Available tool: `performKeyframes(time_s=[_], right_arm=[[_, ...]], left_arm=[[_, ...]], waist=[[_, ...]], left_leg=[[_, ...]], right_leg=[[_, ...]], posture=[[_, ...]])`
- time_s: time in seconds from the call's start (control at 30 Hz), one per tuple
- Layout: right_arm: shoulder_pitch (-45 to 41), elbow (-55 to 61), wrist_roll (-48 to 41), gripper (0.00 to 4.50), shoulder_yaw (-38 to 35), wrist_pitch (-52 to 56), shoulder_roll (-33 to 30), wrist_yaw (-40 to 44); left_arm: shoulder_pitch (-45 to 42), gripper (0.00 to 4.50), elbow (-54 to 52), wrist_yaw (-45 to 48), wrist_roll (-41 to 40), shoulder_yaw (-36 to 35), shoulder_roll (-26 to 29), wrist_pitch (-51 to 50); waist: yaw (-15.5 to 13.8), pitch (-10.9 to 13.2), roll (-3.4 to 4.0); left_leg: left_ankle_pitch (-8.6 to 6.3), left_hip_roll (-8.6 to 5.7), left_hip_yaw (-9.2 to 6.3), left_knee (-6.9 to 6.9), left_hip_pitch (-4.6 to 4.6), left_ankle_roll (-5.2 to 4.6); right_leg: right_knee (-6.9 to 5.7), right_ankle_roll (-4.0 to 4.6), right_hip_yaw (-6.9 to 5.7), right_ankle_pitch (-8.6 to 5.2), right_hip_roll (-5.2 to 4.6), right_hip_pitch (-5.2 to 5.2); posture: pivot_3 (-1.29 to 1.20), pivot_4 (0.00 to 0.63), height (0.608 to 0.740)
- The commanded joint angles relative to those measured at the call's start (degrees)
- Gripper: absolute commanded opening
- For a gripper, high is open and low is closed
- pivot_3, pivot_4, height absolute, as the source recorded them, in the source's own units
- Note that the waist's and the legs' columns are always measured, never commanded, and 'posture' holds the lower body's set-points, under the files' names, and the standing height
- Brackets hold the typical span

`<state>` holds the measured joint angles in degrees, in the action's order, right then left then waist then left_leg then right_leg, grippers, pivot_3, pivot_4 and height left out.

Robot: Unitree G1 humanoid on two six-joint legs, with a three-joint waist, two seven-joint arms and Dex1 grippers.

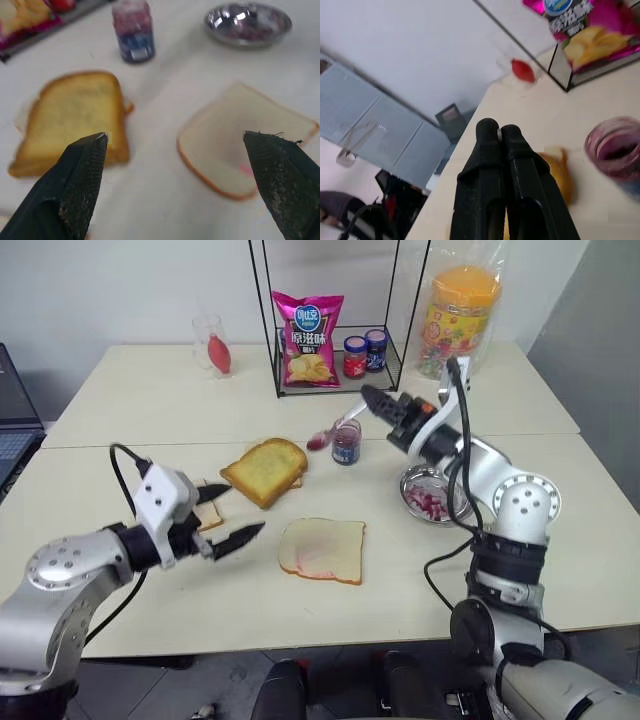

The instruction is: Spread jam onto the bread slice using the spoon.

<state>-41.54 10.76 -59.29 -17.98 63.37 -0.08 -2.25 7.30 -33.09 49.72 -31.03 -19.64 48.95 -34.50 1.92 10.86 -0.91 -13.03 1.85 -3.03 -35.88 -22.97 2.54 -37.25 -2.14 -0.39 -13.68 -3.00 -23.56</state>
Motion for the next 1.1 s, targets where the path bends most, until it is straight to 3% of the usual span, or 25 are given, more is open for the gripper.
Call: performKeyframes(time_s=[0.03, 0.27, 0.67, 1.1], right_arm=[[4.74, 7.2, 1.1, 0.03, 7.25, 0.86, -3.42, 4.75], [11.72, 9.49, 10.73, 0.03, 18.99, -5.6, -9.35, 12.61], [12.63, 14.89, 25.49, 0.03, 31.62, -17.09, -17.21, 22.64], [11.82, 19.58, 32.72, 0.03, 34.23, -21.25, -21.05, 27.72]], left_arm=[[4.29, 4.5, -3.42, 1.28, 2.37, -0.83, -0.42, 5.07], [9.74, 4.5, -2.06, 2.61, 6.08, 2.08, -2.54, 12.35], [4.54, 4.5, -1.49, -0.32, 8.86, 9.96, -5.2, 13.71], [0.12, 4.5, -0.13, -0.5, 8.91, 12.79, -4.85, 12.47]], waist=[[-0.24, 0.0, 0.0], [-0.07, 0.0, 0.0], [-0.18, -0.03, -0.04], [-0.2, -0.03, -0.06]], left_leg=[[0.0, 0.0, -0.01, 0.0, -0.01, 0.0], [0.0, 0.0, -0.03, -0.07, 0.09, 0.0], [0.0, -0.01, -0.03, -0.05, 0.01, 0.0], [0.0, 0.0, -0.05, -0.07, 0.04, 0.0]], right_leg=[[0.02, -0.02, -0.02, -0.02, 0.0, -0.01], [0.03, 0.1, -0.02, -0.31, 0.0, 0.09], [0.08, 0.0, -0.03, -0.27, 0.0, 0.05], [0.06, 0.01, -0.05, -0.28, 0.01, 0.07]], posture=[[0.0, 0.15, 0.74], [0.0, 0.15, 0.74], [0.0, 0.15, 0.74], [0.0, 0.15, 0.74]])
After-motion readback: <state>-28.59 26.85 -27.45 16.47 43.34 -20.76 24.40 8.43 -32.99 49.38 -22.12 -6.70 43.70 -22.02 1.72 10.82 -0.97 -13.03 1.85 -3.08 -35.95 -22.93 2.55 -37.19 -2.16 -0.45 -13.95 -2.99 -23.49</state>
